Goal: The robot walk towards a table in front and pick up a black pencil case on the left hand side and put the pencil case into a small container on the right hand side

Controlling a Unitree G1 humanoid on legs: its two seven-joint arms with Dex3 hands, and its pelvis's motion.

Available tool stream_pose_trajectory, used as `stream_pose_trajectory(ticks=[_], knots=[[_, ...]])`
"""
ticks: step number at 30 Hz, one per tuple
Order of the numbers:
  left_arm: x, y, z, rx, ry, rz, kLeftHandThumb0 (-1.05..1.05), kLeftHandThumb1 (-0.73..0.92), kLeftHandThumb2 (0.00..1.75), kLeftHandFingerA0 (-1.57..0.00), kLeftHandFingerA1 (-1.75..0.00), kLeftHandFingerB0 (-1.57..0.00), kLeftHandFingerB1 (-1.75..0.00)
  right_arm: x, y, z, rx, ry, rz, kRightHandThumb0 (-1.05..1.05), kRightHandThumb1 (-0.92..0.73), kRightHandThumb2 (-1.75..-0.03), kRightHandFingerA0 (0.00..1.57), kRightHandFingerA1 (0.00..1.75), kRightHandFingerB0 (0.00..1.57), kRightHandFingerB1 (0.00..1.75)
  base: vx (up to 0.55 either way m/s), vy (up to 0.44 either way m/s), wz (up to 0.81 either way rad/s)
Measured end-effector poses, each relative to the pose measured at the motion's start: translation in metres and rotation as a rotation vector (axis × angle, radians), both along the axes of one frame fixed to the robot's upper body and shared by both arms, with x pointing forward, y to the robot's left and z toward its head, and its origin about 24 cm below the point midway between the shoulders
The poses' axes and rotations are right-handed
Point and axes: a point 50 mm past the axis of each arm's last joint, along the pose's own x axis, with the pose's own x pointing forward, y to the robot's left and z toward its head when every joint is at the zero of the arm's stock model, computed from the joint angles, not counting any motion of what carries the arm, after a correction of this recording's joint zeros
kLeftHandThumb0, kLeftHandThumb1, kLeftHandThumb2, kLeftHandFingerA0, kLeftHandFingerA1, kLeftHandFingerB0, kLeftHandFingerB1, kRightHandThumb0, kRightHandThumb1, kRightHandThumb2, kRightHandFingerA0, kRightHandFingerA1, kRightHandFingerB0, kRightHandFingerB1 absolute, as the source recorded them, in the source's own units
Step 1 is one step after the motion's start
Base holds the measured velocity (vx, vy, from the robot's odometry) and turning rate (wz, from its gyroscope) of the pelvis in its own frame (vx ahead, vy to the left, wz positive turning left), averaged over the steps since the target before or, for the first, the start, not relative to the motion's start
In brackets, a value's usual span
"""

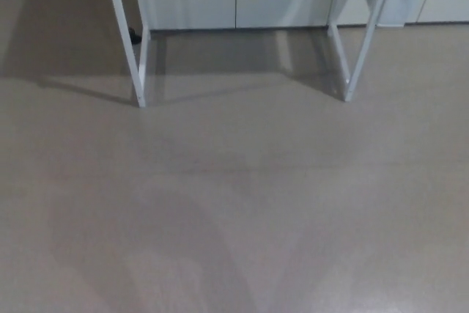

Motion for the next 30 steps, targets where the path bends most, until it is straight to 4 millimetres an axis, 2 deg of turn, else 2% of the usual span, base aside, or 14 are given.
stream_pose_trajectory(ticks=[8, 12, 21, 22, 23, 25, 26, 27, 30], knots=[[0.0020, -0.0033, -0.0002, -0.003, -0.004, -0.014, -0.15, 0.48, 0.54, -0.43, -0.40, -0.33, -0.32, 0.0026, -0.0025, 0.0029, -0.022, -0.014, 0.017, -0.19, -0.49, -0.58, 0.51, 0.55, 0.36, 0.45, 0.23, -0.085, 0.04], [0.0015, -0.0035, -0.0006, -0.002, -0.001, -0.015, -0.15, 0.49, 0.54, -0.42, -0.40, -0.32, -0.32, 0.0019, -0.0017, 0.0024, -0.024, -0.009, 0.021, -0.23, -0.46, -0.60, 0.55, 0.57, 0.38, 0.47, 0.21, 0.122, -0.15], [0.0050, -0.0007, 0.0025, 0.015, -0.009, -0.023, -0.15, 0.49, 0.54, -0.43, -0.41, -0.33, -0.32, 0.0010, 0.0018, 0.0009, -0.028, -0.007, 0.036, -0.24, -0.48, -0.61, 0.52, 0.55, 0.38, 0.46, 0.24, 0.178, -0.01], [0.0051, -0.0006, 0.0025, 0.015, -0.010, -0.024, -0.13, 0.33, 0.81, -0.33, -0.57, -0.19, -0.49, 0.0007, 0.0018, 0.0008, -0.028, -0.006, 0.036, -0.23, -0.49, -0.61, 0.51, 0.55, 0.38, 0.46, 0.23, 0.039, 0.07], [0.0054, -0.0009, 0.0024, 0.016, -0.009, -0.026, -0.16, 0.50, 0.54, -0.43, -0.41, -0.31, -0.32, 0.0008, 0.0017, 0.0009, -0.029, -0.007, 0.035, -0.24, -0.49, -0.62, 0.50, 0.55, 0.38, 0.46, 0.23, 0.006, 0.09], [0.0048, -0.0010, 0.0018, 0.016, -0.005, -0.027, -0.15, 0.50, 0.54, -0.43, -0.40, -0.32, -0.32, 0.0010, 0.0018, 0.0011, -0.031, -0.008, 0.036, -0.24, -0.48, -0.61, 0.52, 0.56, 0.38, 0.46, 0.23, -0.035, 0.10], [0.0044, -0.0010, 0.0015, 0.016, -0.002, -0.026, -0.15, 0.51, 0.55, -0.43, -0.40, -0.32, -0.32, 0.0008, 0.0019, 0.0011, -0.032, -0.007, 0.036, -0.19, -0.51, -0.54, 0.60, 0.57, 0.41, 0.44, 0.20, -0.085, 0.05], [0.0039, -0.0009, 0.0013, 0.016, 0.000, -0.026, -0.15, 0.50, 0.54, -0.42, -0.40, -0.31, -0.32, 0.0006, 0.0020, 0.0011, -0.033, -0.007, 0.036, -0.27, -0.47, -0.63, 0.55, 0.59, 0.36, 0.48, 0.17, -0.107, 0.10], [0.0021, -0.0011, 0.0004, 0.015, 0.007, -0.023, -0.17, 0.49, 0.54, -0.42, -0.39, -0.31, -0.32, -0.0017, 0.0035, -0.0007, -0.030, 0.003, 0.037, -0.25, -0.49, -0.62, 0.53, 0.57, 0.37, 0.47, 0.27, -0.203, -0.03]])
